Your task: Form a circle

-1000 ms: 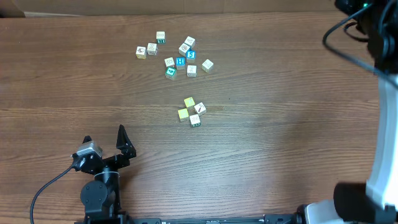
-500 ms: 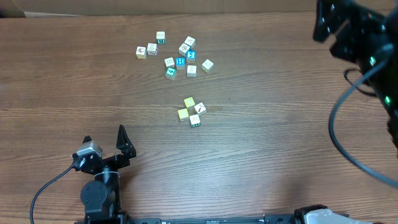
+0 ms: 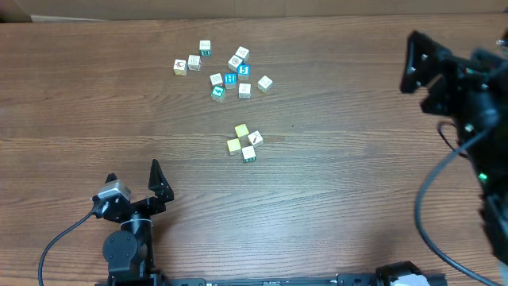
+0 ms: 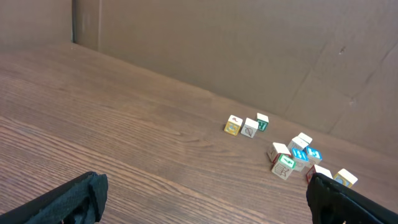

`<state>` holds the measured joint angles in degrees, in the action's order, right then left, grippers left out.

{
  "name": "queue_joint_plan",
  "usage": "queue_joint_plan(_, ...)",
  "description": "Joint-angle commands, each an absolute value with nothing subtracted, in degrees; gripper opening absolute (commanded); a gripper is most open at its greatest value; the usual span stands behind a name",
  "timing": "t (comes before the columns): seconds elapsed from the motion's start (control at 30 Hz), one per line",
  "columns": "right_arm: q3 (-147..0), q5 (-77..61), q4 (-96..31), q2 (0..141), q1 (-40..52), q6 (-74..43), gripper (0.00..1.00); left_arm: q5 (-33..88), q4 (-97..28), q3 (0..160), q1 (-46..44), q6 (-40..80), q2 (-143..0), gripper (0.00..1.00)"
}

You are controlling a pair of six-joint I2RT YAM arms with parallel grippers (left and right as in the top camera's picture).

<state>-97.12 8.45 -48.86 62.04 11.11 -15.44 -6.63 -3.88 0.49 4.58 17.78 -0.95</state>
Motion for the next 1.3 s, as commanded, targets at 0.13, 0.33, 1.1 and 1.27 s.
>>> queue_joint_plan(0.13,-72.58,-9.08,-16.16,53.32,11.14,0.16,1.00,-6.17,-3.88,0.32,4.25,16.69,-0.25,0.99)
queue_joint_plan(0.33,-53.08,-9.15,-0.89,46.72,10.39,0.08,1.00,-6.17,-3.88,0.32,4.25,16.69,-0.25,1.00)
queue_joint_plan(1.1,-4.99,-8.43,22.24,24.36,8.23,0.05,1.00,-6.15,-3.88,0.32,4.25,16.69,-0.25,1.00)
queue_joint_plan(1.27,-0.43,-7.25,20.18,17.67,8.12,-0.16,1.00,-6.15,-3.88,0.32,4.25,16.69,-0.25,0.99)
